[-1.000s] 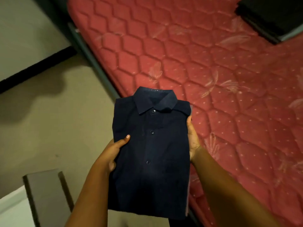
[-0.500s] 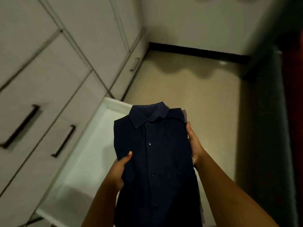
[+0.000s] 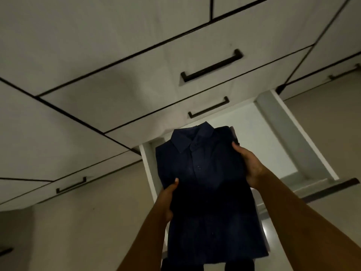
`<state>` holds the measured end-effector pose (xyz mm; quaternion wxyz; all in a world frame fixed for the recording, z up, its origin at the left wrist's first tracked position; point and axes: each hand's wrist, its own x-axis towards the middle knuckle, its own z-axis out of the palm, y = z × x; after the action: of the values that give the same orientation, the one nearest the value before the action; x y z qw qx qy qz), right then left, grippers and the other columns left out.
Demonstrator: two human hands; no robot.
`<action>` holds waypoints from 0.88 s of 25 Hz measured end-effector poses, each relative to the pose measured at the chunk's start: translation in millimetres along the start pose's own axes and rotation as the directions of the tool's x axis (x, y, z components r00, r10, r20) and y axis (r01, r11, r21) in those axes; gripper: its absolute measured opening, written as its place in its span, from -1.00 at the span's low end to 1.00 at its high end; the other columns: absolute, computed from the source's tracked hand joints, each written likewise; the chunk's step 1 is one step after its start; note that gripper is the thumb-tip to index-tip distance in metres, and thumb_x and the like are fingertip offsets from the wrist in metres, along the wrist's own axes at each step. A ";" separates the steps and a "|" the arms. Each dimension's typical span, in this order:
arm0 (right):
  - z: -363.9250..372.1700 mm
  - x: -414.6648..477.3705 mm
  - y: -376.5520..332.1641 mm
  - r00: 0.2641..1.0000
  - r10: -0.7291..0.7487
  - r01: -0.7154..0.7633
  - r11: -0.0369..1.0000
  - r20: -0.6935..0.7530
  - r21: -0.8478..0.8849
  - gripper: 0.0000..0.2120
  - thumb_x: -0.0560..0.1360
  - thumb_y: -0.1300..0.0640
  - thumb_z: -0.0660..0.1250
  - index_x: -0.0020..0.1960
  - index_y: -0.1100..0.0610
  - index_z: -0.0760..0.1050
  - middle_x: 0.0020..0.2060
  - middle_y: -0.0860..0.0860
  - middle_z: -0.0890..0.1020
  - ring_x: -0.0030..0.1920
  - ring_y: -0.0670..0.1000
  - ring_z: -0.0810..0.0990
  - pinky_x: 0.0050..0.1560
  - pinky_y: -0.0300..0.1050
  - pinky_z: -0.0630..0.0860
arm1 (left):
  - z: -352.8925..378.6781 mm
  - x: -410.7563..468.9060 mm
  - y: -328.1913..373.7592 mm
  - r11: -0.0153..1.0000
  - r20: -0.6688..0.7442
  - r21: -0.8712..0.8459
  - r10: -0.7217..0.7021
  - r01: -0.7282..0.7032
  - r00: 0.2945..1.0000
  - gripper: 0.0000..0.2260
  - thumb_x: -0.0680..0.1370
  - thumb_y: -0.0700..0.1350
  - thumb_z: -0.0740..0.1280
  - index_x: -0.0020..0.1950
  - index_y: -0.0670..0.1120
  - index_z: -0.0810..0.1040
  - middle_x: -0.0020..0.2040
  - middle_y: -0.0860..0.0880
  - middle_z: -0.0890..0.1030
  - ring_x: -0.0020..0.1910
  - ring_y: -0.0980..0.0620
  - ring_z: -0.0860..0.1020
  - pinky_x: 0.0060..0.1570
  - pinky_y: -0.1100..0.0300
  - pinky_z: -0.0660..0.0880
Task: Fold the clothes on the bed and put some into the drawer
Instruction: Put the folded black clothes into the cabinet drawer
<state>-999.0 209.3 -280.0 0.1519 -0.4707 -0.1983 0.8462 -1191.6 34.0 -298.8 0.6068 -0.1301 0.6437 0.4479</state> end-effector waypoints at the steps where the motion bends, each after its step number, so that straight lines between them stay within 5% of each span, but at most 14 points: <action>1: 2.8 11.3 0.8 0.999 0.034 -0.033 0.999 0.022 -0.039 -0.56 0.53 -0.08 0.28 0.29 0.15 0.51 0.18 0.14 0.62 0.21 0.17 0.57 0.19 0.07 0.49 | -4.8 4.7 -0.3 0.999 -0.029 -0.034 0.009 -0.010 1.000 -0.49 0.48 0.06 0.42 0.38 -0.08 0.44 0.18 -0.17 0.62 0.13 -0.20 0.59 0.02 -0.09 0.59; 5: 3.7 75.3 20.4 0.999 0.030 -0.038 0.944 -0.029 -0.326 -0.60 0.51 0.22 0.34 0.34 0.15 0.43 0.19 0.15 0.60 0.14 0.19 0.60 0.14 0.12 0.55 | -19.6 42.0 -1.8 0.990 -0.126 -0.134 0.021 -0.038 0.992 -0.70 0.57 0.00 0.32 0.26 -0.08 0.50 0.12 -0.18 0.63 0.08 -0.21 0.60 -0.11 -0.04 0.57; 9: 7.2 142.6 45.3 0.986 -0.082 -0.008 0.847 -0.146 -0.532 -0.57 0.53 0.28 0.32 0.38 0.13 0.37 0.22 0.12 0.55 0.15 0.16 0.56 0.21 0.18 0.51 | -25.8 91.3 -9.0 0.981 -0.189 -0.193 -0.056 0.019 0.980 -0.86 0.61 -0.11 0.24 0.09 -0.12 0.55 -0.05 -0.19 0.63 -0.10 -0.18 0.60 -0.19 -0.01 0.54; 14: -0.2 227.1 75.3 0.969 -0.171 0.020 0.777 -0.179 -0.629 -0.55 0.56 0.33 0.24 0.42 0.13 0.34 0.19 0.08 0.52 0.15 0.13 0.53 0.20 0.10 0.50 | -43.2 179.0 -20.9 0.995 -0.245 -0.089 -0.059 0.039 0.968 -0.75 0.61 -0.21 0.24 0.29 -0.18 0.48 0.14 -0.23 0.58 0.07 -0.21 0.57 0.03 -0.08 0.56; 19: -15.2 275.6 106.6 0.938 -0.262 0.044 0.737 -0.226 -0.674 -0.57 0.58 0.29 0.18 0.42 0.08 0.35 0.19 0.02 0.53 0.12 0.08 0.53 0.14 0.03 0.52 | -67.0 239.9 -25.7 0.995 -0.386 0.082 -0.015 0.051 0.922 -0.79 0.64 -0.24 0.17 0.27 -0.19 0.44 -0.14 -0.14 0.51 -0.21 -0.08 0.51 -0.16 0.12 0.51; 22: -18.3 293.9 114.7 0.921 -0.287 0.018 0.708 -0.263 -0.706 -0.55 0.59 0.26 0.11 0.45 0.01 0.34 0.28 0.05 0.51 0.19 0.14 0.53 0.21 0.10 0.52 | -76.6 258.5 -32.4 0.975 -0.368 0.218 0.045 0.039 0.929 -0.67 0.66 -0.21 0.11 0.43 -0.15 0.32 0.25 -0.20 0.49 0.17 -0.21 0.50 0.21 -0.02 0.48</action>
<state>-1141.5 242.8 -560.0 0.0690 -0.6188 -0.5077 0.5955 -1278.9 56.6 -555.0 0.4843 -0.1429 0.7928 0.3414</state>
